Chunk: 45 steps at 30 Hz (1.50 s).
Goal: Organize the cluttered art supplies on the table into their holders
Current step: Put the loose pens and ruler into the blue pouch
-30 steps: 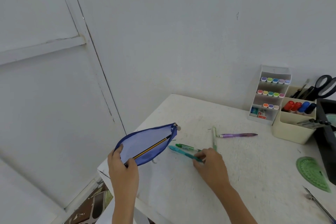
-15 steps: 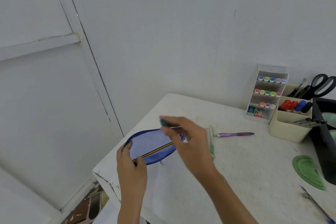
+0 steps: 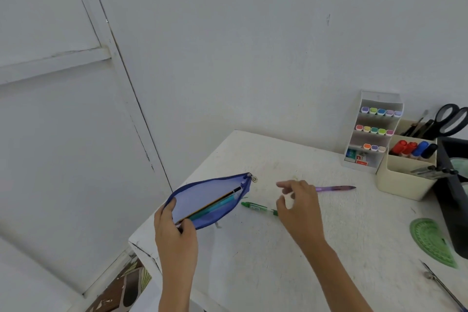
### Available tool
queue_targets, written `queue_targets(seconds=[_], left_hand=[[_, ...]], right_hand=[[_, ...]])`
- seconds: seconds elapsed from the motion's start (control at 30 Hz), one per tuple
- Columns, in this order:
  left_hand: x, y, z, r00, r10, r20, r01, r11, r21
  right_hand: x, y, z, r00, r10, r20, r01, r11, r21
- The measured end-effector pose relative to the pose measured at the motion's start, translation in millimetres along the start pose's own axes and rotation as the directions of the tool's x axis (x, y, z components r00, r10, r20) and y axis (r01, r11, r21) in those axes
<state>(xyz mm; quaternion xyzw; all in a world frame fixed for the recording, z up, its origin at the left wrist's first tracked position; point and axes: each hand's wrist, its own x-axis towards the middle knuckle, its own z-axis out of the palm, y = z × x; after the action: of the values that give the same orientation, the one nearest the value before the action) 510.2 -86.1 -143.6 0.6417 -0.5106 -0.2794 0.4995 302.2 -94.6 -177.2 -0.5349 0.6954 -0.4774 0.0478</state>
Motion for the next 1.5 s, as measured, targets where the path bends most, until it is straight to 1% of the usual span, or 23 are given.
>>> queue_targets(seconds=[0.07, 0.1, 0.17, 0.23, 0.3, 0.37, 0.4, 0.5, 0.57, 0.6, 0.63, 0.67, 0.77, 0.87, 0.9, 0.97, 1.03, 1.1, 1.17, 1.27, 1.33, 1.4, 1.5], left_hand=[[2, 0, 0, 1.000, -0.008, 0.000, 0.008, 1.000, 0.002], [2, -1, 0, 1.000, -0.007, 0.002, 0.007, 1.000, 0.004], [1, 0, 2, 1.000, 0.000, 0.010, 0.000, 1.000, 0.002], [1, 0, 3, 1.000, 0.004, 0.019, -0.004, 1.000, -0.004], [1, 0, 6, 1.000, 0.001, 0.028, -0.001, 1.000, -0.002], [1, -1, 8, 1.000, 0.002, 0.030, -0.002, 1.000, 0.004], [1, -2, 9, 1.000, 0.006, 0.028, -0.006, 1.000, 0.007], [1, -4, 12, 0.999, 0.031, 0.025, -0.032, 0.999, 0.011], [0, -3, 14, 0.999, 0.041, 0.034, -0.041, 0.999, 0.013], [-1, -2, 16, 0.998, 0.043, 0.040, -0.044, 0.999, 0.014], [-2, -1, 18, 0.998, 0.045, 0.045, -0.046, 0.999, 0.017], [-2, 1, 20, 0.998, 0.049, 0.051, -0.050, 0.999, 0.020], [-3, 5, 27, 0.995, 0.064, 0.077, -0.066, 0.998, 0.018], [-4, 10, 34, 0.991, 0.079, 0.110, -0.080, 0.997, 0.006], [-5, 12, 36, 0.989, 0.088, 0.118, -0.088, 0.996, -0.003], [-6, 14, 40, 0.987, 0.097, 0.128, -0.095, 0.995, -0.021], [-7, 14, 42, 0.987, 0.083, 0.137, -0.080, 0.996, -0.028], [-6, 11, 42, 0.988, 0.061, 0.143, -0.057, 0.998, -0.034], [-4, 8, 43, 0.987, 0.046, 0.151, -0.041, 0.999, -0.035], [-2, 6, 42, 0.987, 0.037, 0.157, -0.029, 0.998, -0.051], [-1, 5, 42, 0.989, 0.035, 0.144, -0.027, 0.998, -0.059], [0, 5, 42, 0.992, 0.030, 0.126, -0.022, 0.998, -0.062], [1, 5, 43, 0.993, 0.029, 0.117, -0.022, 0.998, -0.060]], right_hand=[[-3, 21, 1, 0.971, 0.068, 0.229, 0.010, 0.946, -0.323], [-6, 28, 2, 0.947, 0.111, 0.302, 0.031, 0.902, -0.432], [-12, 35, 3, 0.926, 0.147, 0.349, 0.059, 0.854, -0.516], [-13, 36, 4, 0.935, 0.130, 0.330, 0.058, 0.862, -0.504], [-11, 34, 4, 0.955, 0.116, 0.271, -0.008, 0.930, -0.368], [-5, 28, -3, 0.966, 0.150, 0.212, -0.136, 0.987, -0.081], [-2, 23, -8, 0.968, 0.173, 0.181, -0.188, 0.980, 0.070], [7, -4, -29, 0.966, 0.236, 0.104, -0.257, 0.847, 0.466], [13, -27, -45, 0.972, 0.223, 0.073, -0.207, 0.668, 0.715], [14, -39, -51, 0.980, 0.194, 0.052, -0.160, 0.592, 0.790], [15, -50, -56, 0.989, 0.145, 0.027, -0.105, 0.560, 0.822], [15, -60, -58, 0.997, 0.079, 0.005, -0.049, 0.563, 0.825], [10, -78, -46, 0.991, -0.130, 0.005, 0.086, 0.679, 0.729], [5, -64, -8, 0.926, -0.372, 0.062, 0.312, 0.849, 0.426], [2, -55, 6, 0.900, -0.421, 0.115, 0.366, 0.871, 0.327], [-3, -43, 23, 0.893, -0.418, 0.169, 0.380, 0.899, 0.217], [-4, -38, 23, 0.917, -0.381, 0.113, 0.352, 0.910, 0.218], [-1, -38, 16, 0.948, -0.318, -0.008, 0.310, 0.918, 0.247], [6, -36, 8, 0.974, -0.183, -0.131, 0.216, 0.926, 0.311], [13, -20, 5, 0.973, 0.090, -0.212, -0.007, 0.932, 0.361], [12, -1, 8, 0.955, 0.224, -0.193, -0.175, 0.955, 0.241], [7, 17, 13, 0.932, 0.347, -0.103, -0.343, 0.938, 0.052], [-7, 32, 21, 0.879, 0.477, 0.015, -0.465, 0.863, -0.195]])
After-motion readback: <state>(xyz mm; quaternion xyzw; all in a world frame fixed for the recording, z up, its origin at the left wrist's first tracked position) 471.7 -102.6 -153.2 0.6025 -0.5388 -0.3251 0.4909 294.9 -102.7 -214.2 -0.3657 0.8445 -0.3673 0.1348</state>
